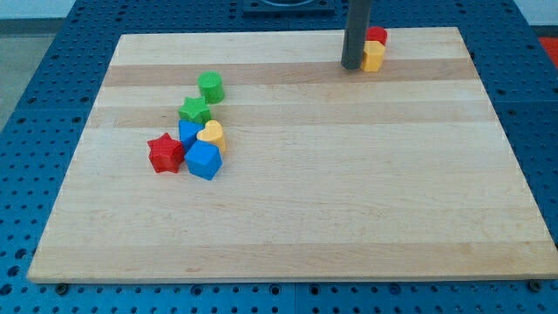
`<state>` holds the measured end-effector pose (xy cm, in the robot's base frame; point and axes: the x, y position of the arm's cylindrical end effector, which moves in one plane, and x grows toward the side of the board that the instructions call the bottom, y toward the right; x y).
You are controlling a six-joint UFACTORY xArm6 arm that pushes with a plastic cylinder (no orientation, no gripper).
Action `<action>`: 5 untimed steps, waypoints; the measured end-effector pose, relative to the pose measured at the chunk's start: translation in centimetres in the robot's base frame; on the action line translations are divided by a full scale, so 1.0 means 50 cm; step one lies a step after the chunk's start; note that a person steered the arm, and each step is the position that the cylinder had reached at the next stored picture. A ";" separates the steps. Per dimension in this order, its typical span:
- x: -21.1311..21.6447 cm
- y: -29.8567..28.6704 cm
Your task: Put the red circle right to the yellow hexagon
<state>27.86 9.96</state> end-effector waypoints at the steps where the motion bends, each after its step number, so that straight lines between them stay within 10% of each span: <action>1: 0.000 -0.005; 5: -0.084 0.039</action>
<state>23.67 11.92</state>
